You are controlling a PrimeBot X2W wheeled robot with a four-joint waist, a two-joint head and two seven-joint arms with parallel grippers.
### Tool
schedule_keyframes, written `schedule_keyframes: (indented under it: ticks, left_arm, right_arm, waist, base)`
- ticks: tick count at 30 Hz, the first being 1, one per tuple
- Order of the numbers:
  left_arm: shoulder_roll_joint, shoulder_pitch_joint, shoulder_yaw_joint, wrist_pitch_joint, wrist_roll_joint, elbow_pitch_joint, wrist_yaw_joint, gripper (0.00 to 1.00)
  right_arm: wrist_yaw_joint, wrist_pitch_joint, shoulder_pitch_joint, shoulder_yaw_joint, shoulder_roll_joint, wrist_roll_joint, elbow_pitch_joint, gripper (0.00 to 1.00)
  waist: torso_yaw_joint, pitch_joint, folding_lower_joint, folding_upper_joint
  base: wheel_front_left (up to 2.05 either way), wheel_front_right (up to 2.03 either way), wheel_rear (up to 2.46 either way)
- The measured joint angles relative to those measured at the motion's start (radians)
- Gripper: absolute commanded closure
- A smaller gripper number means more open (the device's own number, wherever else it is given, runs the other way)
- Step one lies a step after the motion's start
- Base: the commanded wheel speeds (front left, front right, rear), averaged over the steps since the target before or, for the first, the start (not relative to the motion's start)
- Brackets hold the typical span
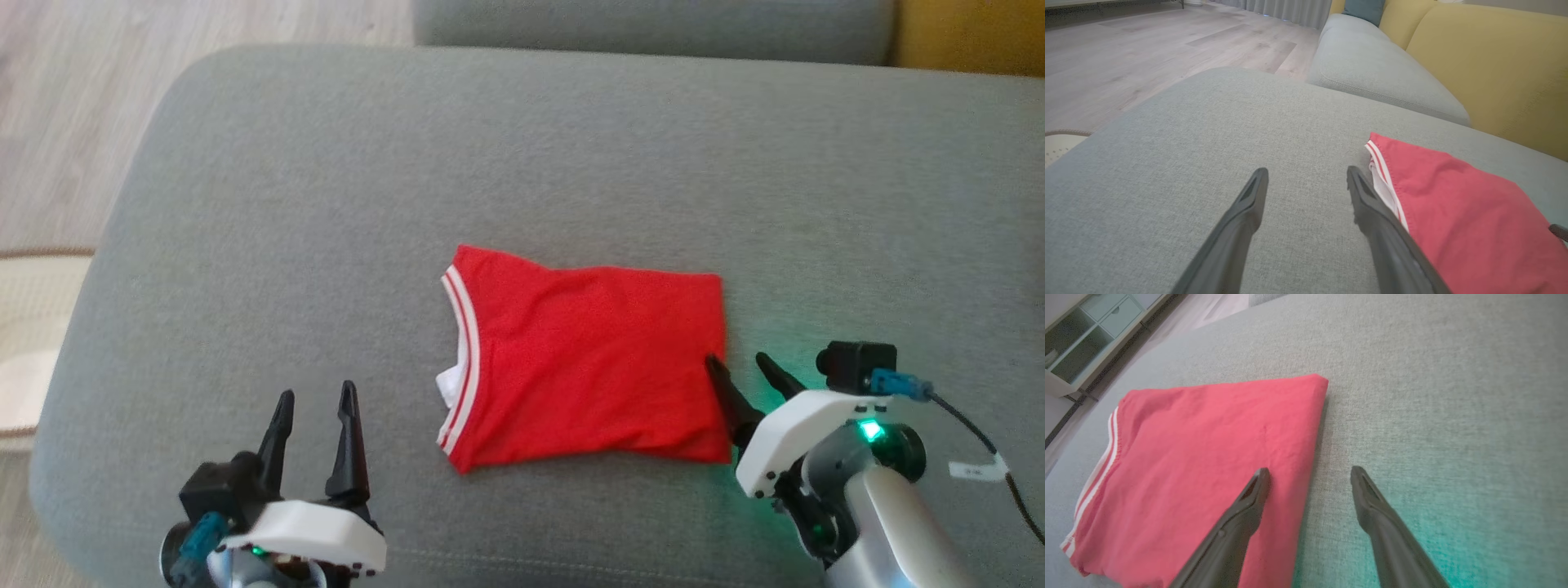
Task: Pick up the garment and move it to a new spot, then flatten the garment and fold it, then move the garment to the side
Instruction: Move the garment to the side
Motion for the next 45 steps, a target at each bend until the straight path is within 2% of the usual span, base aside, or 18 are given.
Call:
schedule_keyframes:
  ticks: [8, 9, 10, 12, 13, 14, 22, 28, 34, 45]
  left_arm:
    - [-0.012, -0.013, 0.015, 0.0, 0.01, 0.012, -0.017, 0.0]
    - [-0.015, -0.012, 0.018, 0.0, 0.01, 0.013, -0.017, 0.0]
    - [-0.016, -0.012, 0.022, 0.0, 0.01, 0.014, -0.017, 0.0]
    - [-0.02, -0.012, 0.025, 0.0, 0.019, 0.014, -0.021, 0.0]
    - [-0.023, -0.012, 0.026, 0.0, 0.019, 0.014, -0.021, 0.0]
    - [-0.024, -0.011, 0.027, 0.0, 0.021, 0.014, -0.021, 0.0]
    - [-0.027, -0.011, 0.035, 0.0, 0.037, 0.009, -0.026, 0.0]
    - [-0.028, -0.012, 0.038, 0.0, 0.053, 0.005, -0.036, 0.0]
    - [-0.027, -0.018, 0.036, 0.0, 0.071, -0.002, -0.051, 0.0]
    - [-0.009, -0.08, 0.028, 0.002, 0.101, -0.016, -0.052, 0.0]
  right_arm:
    - [0.0, 0.026, -0.049, -0.007, -0.001, 0.008, 0.087, 0.0]
    - [0.0, 0.033, -0.051, -0.002, -0.001, 0.019, 0.094, 0.19]
    - [0.0, 0.042, -0.055, 0.006, -0.002, 0.031, 0.101, 0.54]
    - [0.0, 0.064, -0.063, 0.021, -0.004, 0.054, 0.11, 0.7]
    - [0.0, 0.071, -0.064, 0.028, -0.004, 0.064, 0.114, 0.81]
    - [0.0, 0.072, -0.065, 0.035, -0.004, 0.07, 0.118, 1.0]
    - [0.0, 0.035, -0.09, 0.038, -0.005, 0.083, 0.121, 1.0]
    - [0.0, 0.013, -0.108, -0.007, -0.057, 0.068, 0.082, 1.0]
    - [0.0, 0.007, -0.115, -0.064, -0.09, 0.046, 0.0, 1.0]
    - [0.0, 0.008, -0.123, -0.104, -0.078, 0.029, -0.119, 1.0]
  waist:
    - [0.056, 0.022, 0.0, 0.0]
    - [0.059, 0.019, 0.0, 0.0]
    - [0.061, 0.016, 0.0, 0.0]
    - [0.064, 0.012, 0.0, 0.0]
    - [0.063, 0.011, 0.0, 0.0]
    - [0.061, 0.011, 0.0, 0.0]
    - [0.006, 0.023, 0.0, 0.0]
    - [-0.058, 0.028, 0.0, 0.0]
    - [-0.166, 0.045, 0.0, 0.0]
    - [-0.394, 0.109, 0.0, 0.0]
  base:
    - [0.0, 0.0, 0.0]
    - [0.0, 0.0, 0.0]
    - [0.0, 0.0, 0.0]
    - [0.0, 0.0, 0.0]
    - [0.0, 0.0, 0.0]
    - [0.0, 0.0, 0.0]
    - [0.0, 0.0, 0.0]
    - [0.0, 0.0, 0.0]
    - [0.0, 0.0, 0.0]
    - [0.0, 0.0, 0.0]
